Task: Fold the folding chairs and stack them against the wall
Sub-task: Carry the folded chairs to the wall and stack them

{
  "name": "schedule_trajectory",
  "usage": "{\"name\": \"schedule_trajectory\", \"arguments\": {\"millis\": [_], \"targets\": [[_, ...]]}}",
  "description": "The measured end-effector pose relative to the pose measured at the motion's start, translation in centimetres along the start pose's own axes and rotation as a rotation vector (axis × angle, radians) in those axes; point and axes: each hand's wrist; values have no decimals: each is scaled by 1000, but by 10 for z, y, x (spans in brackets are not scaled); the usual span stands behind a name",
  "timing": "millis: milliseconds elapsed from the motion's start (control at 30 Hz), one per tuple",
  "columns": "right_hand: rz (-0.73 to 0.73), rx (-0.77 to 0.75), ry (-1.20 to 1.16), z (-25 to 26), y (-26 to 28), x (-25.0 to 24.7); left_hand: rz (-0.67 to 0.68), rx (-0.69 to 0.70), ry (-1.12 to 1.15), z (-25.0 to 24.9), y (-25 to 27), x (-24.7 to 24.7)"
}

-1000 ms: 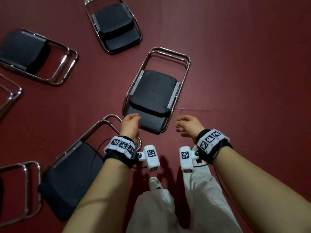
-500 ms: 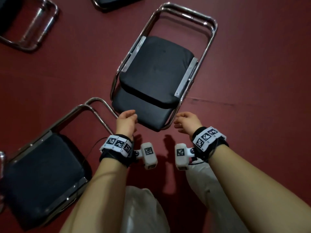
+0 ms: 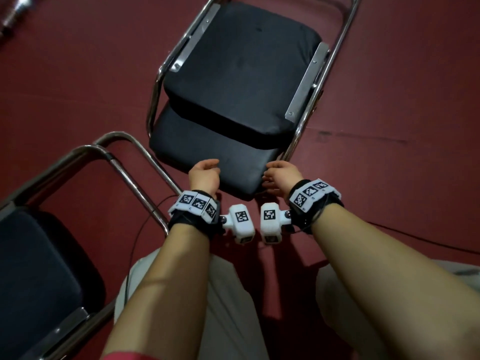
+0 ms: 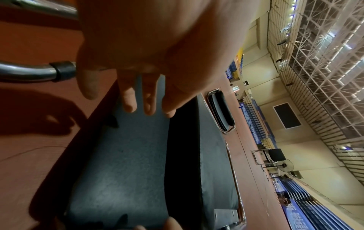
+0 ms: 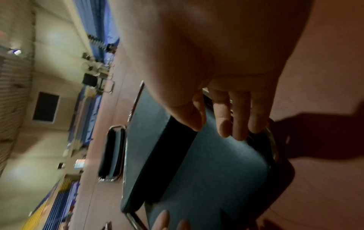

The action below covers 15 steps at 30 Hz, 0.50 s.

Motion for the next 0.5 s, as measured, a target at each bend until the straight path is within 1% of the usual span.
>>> {"name": "schedule_trajectory", "arguments": {"millis": [67,133,200,267,367,500], "targets": [[-2,7,-21,-9,-7,4,25,23,-29,-1,-10,4],[-35,29,-19,-22,-13,2,35,39,-48,-1,-17,4],[-77,99,-51,-34,-16,-1,38,41,-62,1,-24,0],[-116,188,-144,-43,-16,-5,40,28,-78,3,-27,-7],[-177,280,-236,-46,-10,-6,48,-15,-95,9,-31,-18],[-140,343,-413,-51,-19,7,53,-93,-99,17,-34,-35]]}}
Point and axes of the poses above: each hand's wrist, its own y-axis away from the middle knuckle, its own x-axis out of the palm, z = x × y, and after that the axes turned 12 degrees about -x, right-handed
